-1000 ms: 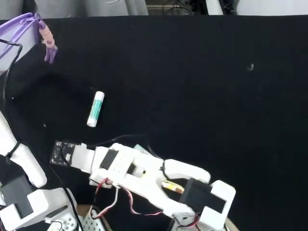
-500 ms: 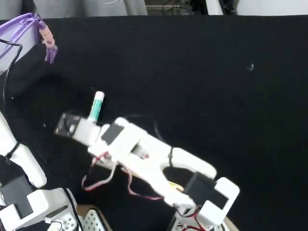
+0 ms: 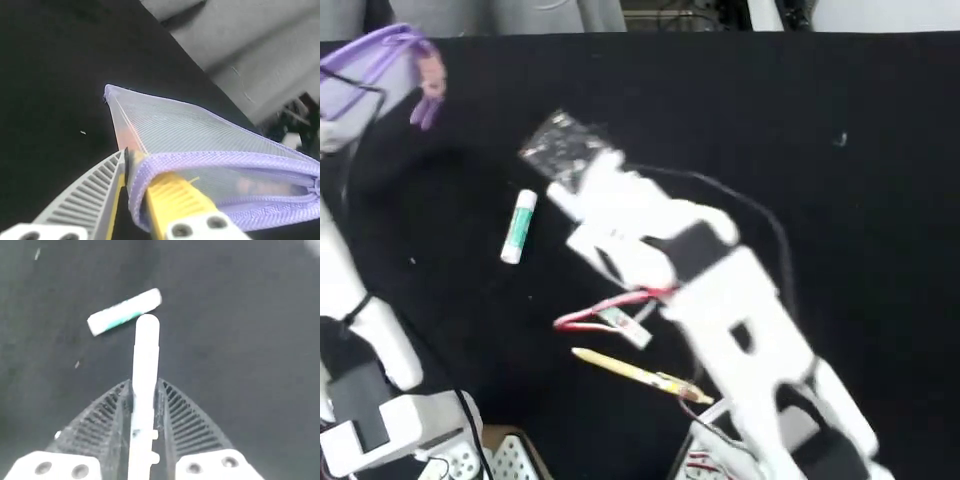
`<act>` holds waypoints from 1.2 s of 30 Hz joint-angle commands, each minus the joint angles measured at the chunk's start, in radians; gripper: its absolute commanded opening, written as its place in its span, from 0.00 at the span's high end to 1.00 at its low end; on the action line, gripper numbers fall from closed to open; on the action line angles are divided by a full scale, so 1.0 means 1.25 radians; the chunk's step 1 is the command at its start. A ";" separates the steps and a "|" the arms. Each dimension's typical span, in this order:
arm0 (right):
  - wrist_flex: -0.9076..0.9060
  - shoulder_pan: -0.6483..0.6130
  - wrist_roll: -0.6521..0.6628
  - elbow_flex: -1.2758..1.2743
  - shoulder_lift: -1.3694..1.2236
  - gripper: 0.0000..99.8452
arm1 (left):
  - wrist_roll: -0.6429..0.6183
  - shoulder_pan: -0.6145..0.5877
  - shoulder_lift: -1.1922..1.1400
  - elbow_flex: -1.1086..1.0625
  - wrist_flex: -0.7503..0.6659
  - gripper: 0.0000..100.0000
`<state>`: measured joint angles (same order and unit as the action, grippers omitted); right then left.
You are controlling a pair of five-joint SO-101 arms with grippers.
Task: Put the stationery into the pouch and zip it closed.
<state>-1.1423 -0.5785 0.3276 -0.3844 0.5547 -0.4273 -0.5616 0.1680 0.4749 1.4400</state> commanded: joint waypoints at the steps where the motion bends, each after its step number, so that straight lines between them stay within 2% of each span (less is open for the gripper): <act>1: 0.042 0.063 0.005 0.045 0.116 0.99 | 0.006 0.102 0.007 -0.007 -0.017 0.97; 5: 0.060 0.115 0.007 0.047 0.182 0.99 | 0.006 0.170 0.014 -0.012 -0.016 0.97; 12: 0.182 0.172 0.002 0.034 0.298 0.99 | 0.002 0.272 0.014 0.058 0.075 0.97; 20: 0.273 0.171 0.000 -0.041 0.474 0.99 | 0.002 0.439 0.014 0.072 0.113 0.97; 24: 0.292 0.171 -0.004 -0.079 0.598 0.99 | 0.001 0.498 0.014 0.069 0.113 0.97; 27: 0.331 0.171 -0.053 -0.112 0.698 0.99 | 0.001 0.539 0.014 0.067 0.122 0.97; 36: 0.519 0.167 -0.075 -0.327 0.904 0.99 | 0.001 0.625 0.009 0.068 0.161 0.97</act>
<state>-0.5900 -0.3836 0.2417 -0.7281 1.6425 -0.4273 0.1749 0.1665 0.5056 1.6333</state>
